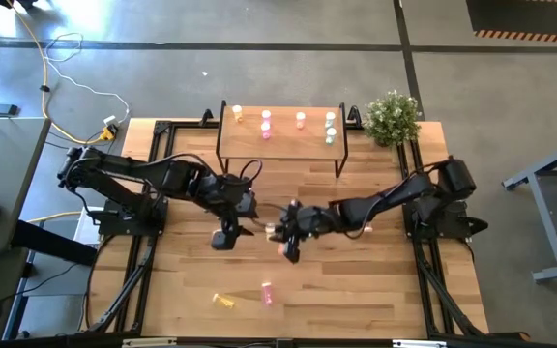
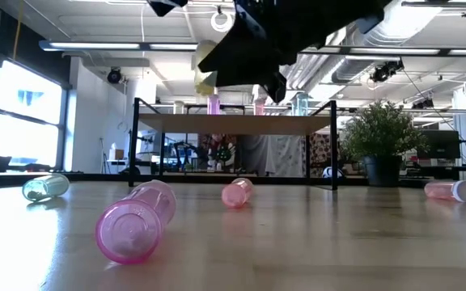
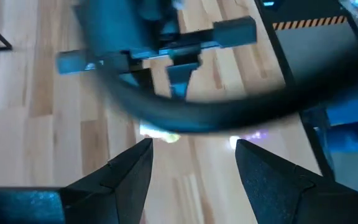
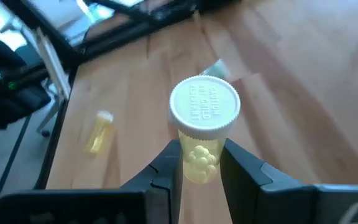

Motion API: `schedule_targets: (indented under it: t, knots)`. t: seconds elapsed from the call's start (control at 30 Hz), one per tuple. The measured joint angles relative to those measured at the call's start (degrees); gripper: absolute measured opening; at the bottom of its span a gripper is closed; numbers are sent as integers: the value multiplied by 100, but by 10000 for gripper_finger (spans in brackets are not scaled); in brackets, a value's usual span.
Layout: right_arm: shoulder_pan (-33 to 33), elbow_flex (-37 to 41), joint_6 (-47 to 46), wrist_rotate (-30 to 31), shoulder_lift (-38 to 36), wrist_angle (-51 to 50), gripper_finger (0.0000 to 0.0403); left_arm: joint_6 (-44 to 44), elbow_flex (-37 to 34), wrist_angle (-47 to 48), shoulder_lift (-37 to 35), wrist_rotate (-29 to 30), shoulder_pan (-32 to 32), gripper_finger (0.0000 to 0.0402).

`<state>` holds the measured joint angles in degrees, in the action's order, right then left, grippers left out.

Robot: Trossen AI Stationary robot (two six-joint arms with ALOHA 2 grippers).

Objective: Pick and place medicine bottles onto shelf by color
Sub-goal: Put the right yellow pill bottle on the shelf aligned with other yellow pill bottles

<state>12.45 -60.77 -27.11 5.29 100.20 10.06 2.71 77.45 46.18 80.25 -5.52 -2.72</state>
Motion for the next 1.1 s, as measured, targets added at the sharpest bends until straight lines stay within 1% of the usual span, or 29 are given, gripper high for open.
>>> schedule_targets:
  t: [0.17, 0.27, 0.37, 0.43, 0.5, 0.6, 0.67, 0.77, 0.9, 1.1]
  knots:
    - [-305, -1, -2, -349, -357, -164, 78, -287, 0, -23, -4, 1, 264, 220]
    - [-436, -45, 49, -478, -577, -339, 78, -296, 0, -109, -7, 0, 470, 220]
    - [-543, -356, 465, -482, -693, -989, 78, -295, 0, -164, -7, 3, 704, 220]
    - [-643, -694, 788, -516, -708, -1544, 78, -247, 0, -188, -7, 6, 860, 220]
    - [-773, -1083, 1095, -674, -684, -2165, 78, -145, 0, -267, -7, -4, 1020, 220]
    - [-1018, -1640, 1475, -728, -634, -3077, 78, -47, 0, -273, -7, -273, 1264, 220]
    - [-1195, -1912, 1662, -758, -629, -3406, 78, -49, 0, -277, -7, -329, 1396, 220]
    - [-1472, -2155, 1804, -1039, -629, -3644, 78, -203, 0, -290, -7, -327, 1560, 220]
    - [-1764, -2183, 1901, -1423, -623, -3679, 78, -227, 0, -375, -6, -327, 1762, 220]
    - [-2098, -2183, 2400, -1757, -623, -3706, 78, 162, 0, -569, 18, -257, 2026, 220]
